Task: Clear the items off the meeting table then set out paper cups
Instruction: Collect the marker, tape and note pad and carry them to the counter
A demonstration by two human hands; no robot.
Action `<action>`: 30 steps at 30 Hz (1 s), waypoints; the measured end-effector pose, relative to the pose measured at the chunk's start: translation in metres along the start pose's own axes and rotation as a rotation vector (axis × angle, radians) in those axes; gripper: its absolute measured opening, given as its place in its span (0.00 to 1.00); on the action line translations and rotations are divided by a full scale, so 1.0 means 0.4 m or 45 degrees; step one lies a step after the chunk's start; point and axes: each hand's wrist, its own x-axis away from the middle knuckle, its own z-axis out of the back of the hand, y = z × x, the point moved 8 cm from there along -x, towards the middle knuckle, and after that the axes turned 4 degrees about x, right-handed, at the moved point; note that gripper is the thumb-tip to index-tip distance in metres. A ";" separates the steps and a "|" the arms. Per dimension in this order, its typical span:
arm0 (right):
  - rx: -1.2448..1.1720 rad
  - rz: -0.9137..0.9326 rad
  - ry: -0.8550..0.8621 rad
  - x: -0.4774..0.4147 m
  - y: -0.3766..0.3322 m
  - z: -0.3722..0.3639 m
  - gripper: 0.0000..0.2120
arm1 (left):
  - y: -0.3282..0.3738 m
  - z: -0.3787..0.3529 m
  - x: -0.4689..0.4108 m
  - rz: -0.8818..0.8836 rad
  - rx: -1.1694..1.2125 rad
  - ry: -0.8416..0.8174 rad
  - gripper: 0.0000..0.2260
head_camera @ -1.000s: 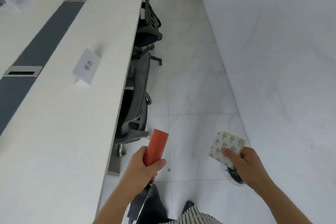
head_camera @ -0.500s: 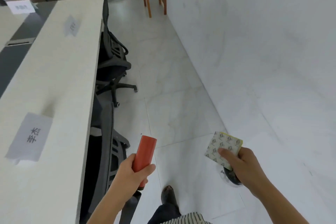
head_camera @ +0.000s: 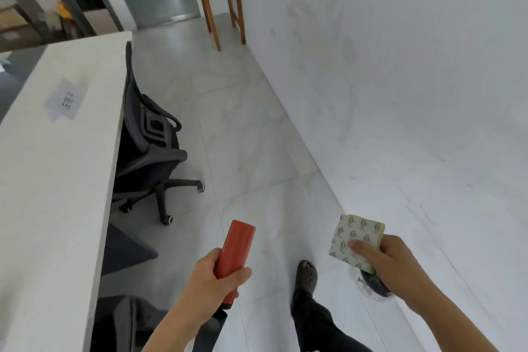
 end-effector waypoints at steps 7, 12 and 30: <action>0.068 0.166 -0.045 -0.454 -0.295 0.071 0.19 | 0.324 0.046 -0.338 -0.068 0.006 0.111 0.10; 0.161 0.240 -0.151 -0.698 -0.504 0.054 0.25 | 0.446 0.092 -0.531 -0.033 0.085 0.166 0.11; 0.190 0.217 -0.225 -1.622 -1.193 -0.059 0.10 | 1.054 0.464 -1.491 -0.101 0.123 0.208 0.11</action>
